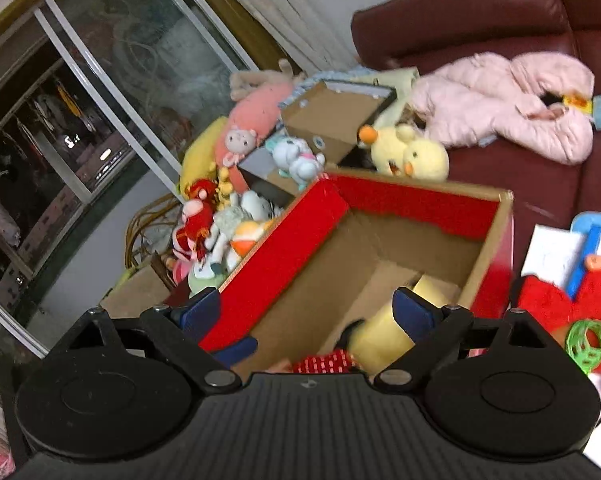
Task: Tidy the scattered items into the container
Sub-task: 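Move the right gripper back over the toys toward the pink toy house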
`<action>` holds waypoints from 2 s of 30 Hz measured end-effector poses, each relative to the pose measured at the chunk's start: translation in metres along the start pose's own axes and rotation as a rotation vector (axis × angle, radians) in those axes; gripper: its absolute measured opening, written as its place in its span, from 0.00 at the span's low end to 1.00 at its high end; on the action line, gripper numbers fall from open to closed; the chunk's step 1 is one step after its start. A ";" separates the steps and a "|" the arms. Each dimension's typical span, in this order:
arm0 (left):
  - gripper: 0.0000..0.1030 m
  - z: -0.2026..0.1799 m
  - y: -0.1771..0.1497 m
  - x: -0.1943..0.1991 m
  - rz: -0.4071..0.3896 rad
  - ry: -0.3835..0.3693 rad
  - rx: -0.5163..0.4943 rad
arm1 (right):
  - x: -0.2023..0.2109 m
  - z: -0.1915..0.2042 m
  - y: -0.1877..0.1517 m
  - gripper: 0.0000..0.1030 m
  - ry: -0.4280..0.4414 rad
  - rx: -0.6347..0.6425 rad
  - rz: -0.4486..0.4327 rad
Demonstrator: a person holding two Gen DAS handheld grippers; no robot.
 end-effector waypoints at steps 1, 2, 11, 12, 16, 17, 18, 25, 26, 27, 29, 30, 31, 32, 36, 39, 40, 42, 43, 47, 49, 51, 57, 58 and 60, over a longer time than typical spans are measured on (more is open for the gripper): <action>0.94 -0.003 0.001 -0.001 0.000 0.003 -0.008 | -0.001 -0.001 -0.003 0.91 -0.001 0.000 0.008; 0.94 -0.008 -0.003 -0.001 0.001 0.008 -0.016 | -0.001 -0.002 -0.005 0.91 -0.001 0.001 0.015; 0.95 -0.032 0.001 0.001 -0.003 0.014 -0.072 | 0.018 -0.024 -0.010 0.91 0.004 -0.043 -0.004; 0.95 -0.036 0.002 0.002 -0.005 0.013 -0.079 | 0.022 -0.028 -0.011 0.91 0.004 -0.051 -0.009; 0.95 -0.053 0.007 0.008 -0.022 -0.001 -0.106 | 0.040 -0.047 -0.015 0.91 -0.011 -0.079 -0.037; 0.95 -0.058 0.008 0.010 -0.026 -0.006 -0.114 | 0.045 -0.053 -0.016 0.91 -0.019 -0.086 -0.044; 0.95 -0.063 0.009 0.011 -0.030 -0.013 -0.122 | 0.051 -0.059 -0.019 0.91 -0.029 -0.093 -0.052; 0.96 -0.116 0.008 0.017 -0.036 -0.078 -0.209 | 0.097 -0.124 -0.047 0.93 -0.163 -0.180 -0.097; 0.96 -0.126 0.006 0.016 -0.030 -0.091 -0.221 | 0.103 -0.137 -0.055 0.93 -0.186 -0.203 -0.099; 0.96 -0.136 0.004 0.015 -0.022 -0.105 -0.236 | 0.108 -0.151 -0.063 0.93 -0.208 -0.229 -0.098; 0.96 -0.152 -0.002 0.010 -0.005 -0.132 -0.265 | 0.116 -0.181 -0.083 0.93 -0.251 -0.302 -0.090; 0.96 -0.159 -0.006 0.006 0.007 -0.141 -0.279 | 0.120 -0.194 -0.092 0.93 -0.266 -0.344 -0.086; 0.96 -0.167 -0.009 0.002 0.022 -0.149 -0.295 | 0.124 -0.207 -0.102 0.93 -0.280 -0.387 -0.087; 0.96 -0.175 -0.013 -0.002 0.035 -0.156 -0.311 | 0.129 -0.220 -0.113 0.93 -0.298 -0.433 -0.090; 0.96 -0.199 -0.023 -0.021 0.078 -0.168 -0.350 | 0.144 -0.256 -0.143 0.93 -0.326 -0.555 -0.114; 0.96 -0.212 -0.028 -0.033 0.101 -0.180 -0.359 | 0.149 -0.278 -0.159 0.93 -0.336 -0.629 -0.119; 0.96 -0.216 -0.028 -0.036 0.109 -0.184 -0.361 | 0.149 -0.282 -0.162 0.93 -0.336 -0.645 -0.119; 0.96 -0.225 -0.029 -0.042 0.122 -0.197 -0.368 | 0.149 -0.288 -0.168 0.93 -0.334 -0.667 -0.117; 0.96 -0.229 -0.030 -0.045 0.126 -0.211 -0.372 | 0.148 -0.291 -0.169 0.93 -0.331 -0.674 -0.116; 0.96 -0.248 -0.036 -0.053 0.145 -0.264 -0.393 | 0.144 -0.301 -0.170 0.93 -0.327 -0.694 -0.109; 0.95 -0.257 -0.039 -0.057 0.158 -0.277 -0.411 | 0.142 -0.304 -0.168 0.93 -0.325 -0.688 -0.107; 0.96 -0.264 -0.043 -0.061 0.170 -0.284 -0.427 | 0.139 -0.306 -0.162 0.93 -0.326 -0.674 -0.104; 0.95 -0.270 -0.047 -0.070 0.194 -0.290 -0.428 | 0.119 -0.318 -0.152 0.93 -0.292 -0.675 -0.072; 0.95 -0.269 -0.048 -0.072 0.200 -0.289 -0.426 | 0.115 -0.319 -0.153 0.93 -0.277 -0.691 -0.063; 0.95 -0.268 -0.049 -0.074 0.207 -0.288 -0.421 | 0.108 -0.314 -0.155 0.94 -0.267 -0.691 -0.049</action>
Point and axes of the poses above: each gripper's, at about its wrist camera, not at the fingertips, and x roughly against the way its jaws point, z to its left, y to its top, the point moved 1 cm from there along -x, roughly the way its jaws point, and after that the axes turned 13 degrees about z, right-handed, at the moved point
